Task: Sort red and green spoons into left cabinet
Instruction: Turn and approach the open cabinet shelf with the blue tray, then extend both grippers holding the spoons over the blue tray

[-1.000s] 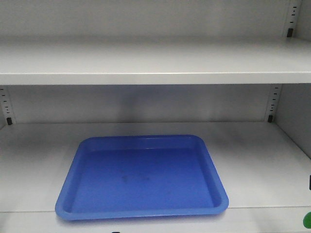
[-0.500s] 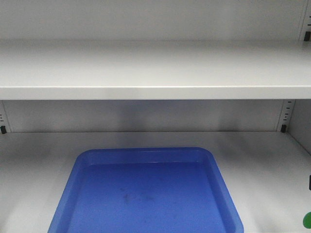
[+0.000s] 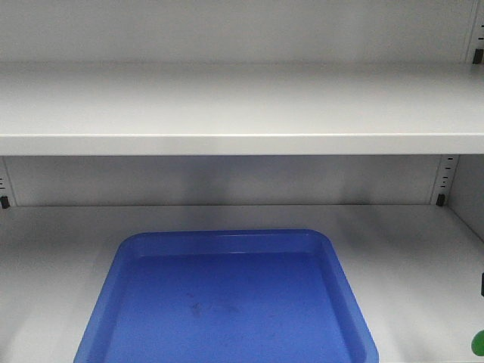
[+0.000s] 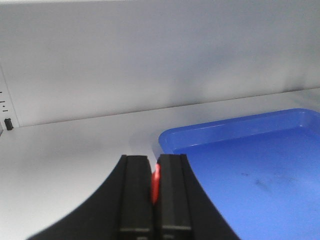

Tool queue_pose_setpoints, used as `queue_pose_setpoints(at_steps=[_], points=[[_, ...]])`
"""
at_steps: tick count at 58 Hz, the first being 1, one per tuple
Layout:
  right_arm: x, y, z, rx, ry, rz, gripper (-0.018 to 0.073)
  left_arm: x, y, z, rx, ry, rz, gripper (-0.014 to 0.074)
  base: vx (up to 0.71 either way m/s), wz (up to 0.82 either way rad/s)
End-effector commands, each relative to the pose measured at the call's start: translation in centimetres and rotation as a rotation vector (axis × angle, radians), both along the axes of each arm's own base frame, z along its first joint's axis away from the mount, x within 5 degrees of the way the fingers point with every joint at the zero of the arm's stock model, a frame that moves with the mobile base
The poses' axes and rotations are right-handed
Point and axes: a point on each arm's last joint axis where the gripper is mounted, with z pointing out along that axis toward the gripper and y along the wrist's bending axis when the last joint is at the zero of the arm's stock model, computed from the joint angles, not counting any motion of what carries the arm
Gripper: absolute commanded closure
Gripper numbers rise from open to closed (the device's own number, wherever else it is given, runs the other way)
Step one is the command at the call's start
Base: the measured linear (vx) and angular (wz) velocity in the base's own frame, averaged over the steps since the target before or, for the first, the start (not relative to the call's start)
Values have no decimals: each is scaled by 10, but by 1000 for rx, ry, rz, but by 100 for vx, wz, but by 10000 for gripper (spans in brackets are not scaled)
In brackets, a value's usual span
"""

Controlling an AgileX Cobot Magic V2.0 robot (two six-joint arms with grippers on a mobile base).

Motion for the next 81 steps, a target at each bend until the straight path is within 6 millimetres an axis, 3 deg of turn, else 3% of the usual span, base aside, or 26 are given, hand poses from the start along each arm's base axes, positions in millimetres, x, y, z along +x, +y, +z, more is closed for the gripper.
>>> queue_pose_setpoints(at_steps=[1, 46, 65, 81], points=[[0, -3, 13, 36, -70, -40, 562, -1, 2, 17, -42, -99, 20, 600, 0, 0], [5, -6, 16, 49, -100, -77, 562, 2, 1, 16, -41, -94, 21, 600, 0, 0], [48, 2, 0, 145, 4, -22, 562, 38, -7, 5, -85, -46, 25, 600, 0, 0], [75, 17, -3, 151, -109, 165, 562, 54, -41, 16, -21, -78, -125, 600, 0, 0]])
